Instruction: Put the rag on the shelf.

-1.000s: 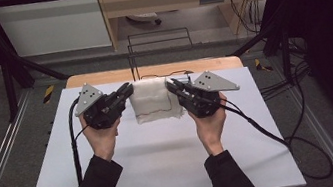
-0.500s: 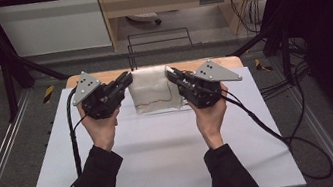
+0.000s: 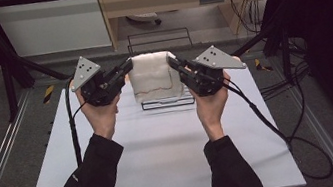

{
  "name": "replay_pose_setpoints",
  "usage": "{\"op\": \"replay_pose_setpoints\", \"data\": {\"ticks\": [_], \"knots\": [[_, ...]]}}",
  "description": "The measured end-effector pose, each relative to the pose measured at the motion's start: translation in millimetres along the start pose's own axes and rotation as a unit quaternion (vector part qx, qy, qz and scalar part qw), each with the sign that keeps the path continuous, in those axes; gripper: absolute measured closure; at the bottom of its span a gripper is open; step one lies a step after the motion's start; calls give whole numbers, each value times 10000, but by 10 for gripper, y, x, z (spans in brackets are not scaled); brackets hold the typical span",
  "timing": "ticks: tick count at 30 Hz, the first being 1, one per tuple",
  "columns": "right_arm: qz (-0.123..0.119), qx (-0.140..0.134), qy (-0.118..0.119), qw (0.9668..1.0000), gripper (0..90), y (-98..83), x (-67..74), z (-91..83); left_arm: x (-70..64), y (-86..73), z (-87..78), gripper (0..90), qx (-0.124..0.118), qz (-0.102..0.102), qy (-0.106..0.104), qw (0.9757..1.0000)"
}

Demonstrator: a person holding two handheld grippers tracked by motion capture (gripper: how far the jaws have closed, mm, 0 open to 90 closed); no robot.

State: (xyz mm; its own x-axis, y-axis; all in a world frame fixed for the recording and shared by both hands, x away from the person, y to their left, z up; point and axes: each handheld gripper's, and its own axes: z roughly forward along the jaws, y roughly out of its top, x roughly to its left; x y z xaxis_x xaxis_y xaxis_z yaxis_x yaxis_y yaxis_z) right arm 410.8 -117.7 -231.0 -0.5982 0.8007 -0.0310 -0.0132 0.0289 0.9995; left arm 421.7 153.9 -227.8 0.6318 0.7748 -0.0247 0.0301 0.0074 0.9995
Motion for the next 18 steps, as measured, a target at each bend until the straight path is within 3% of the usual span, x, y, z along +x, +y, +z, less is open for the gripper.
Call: {"op": "replay_pose_setpoints", "data": {"ticks": [18], "knots": [[-25,-204,-132,9997,821,258,-139,80,20,290,185,830,-142,136,-12,9998]]}}
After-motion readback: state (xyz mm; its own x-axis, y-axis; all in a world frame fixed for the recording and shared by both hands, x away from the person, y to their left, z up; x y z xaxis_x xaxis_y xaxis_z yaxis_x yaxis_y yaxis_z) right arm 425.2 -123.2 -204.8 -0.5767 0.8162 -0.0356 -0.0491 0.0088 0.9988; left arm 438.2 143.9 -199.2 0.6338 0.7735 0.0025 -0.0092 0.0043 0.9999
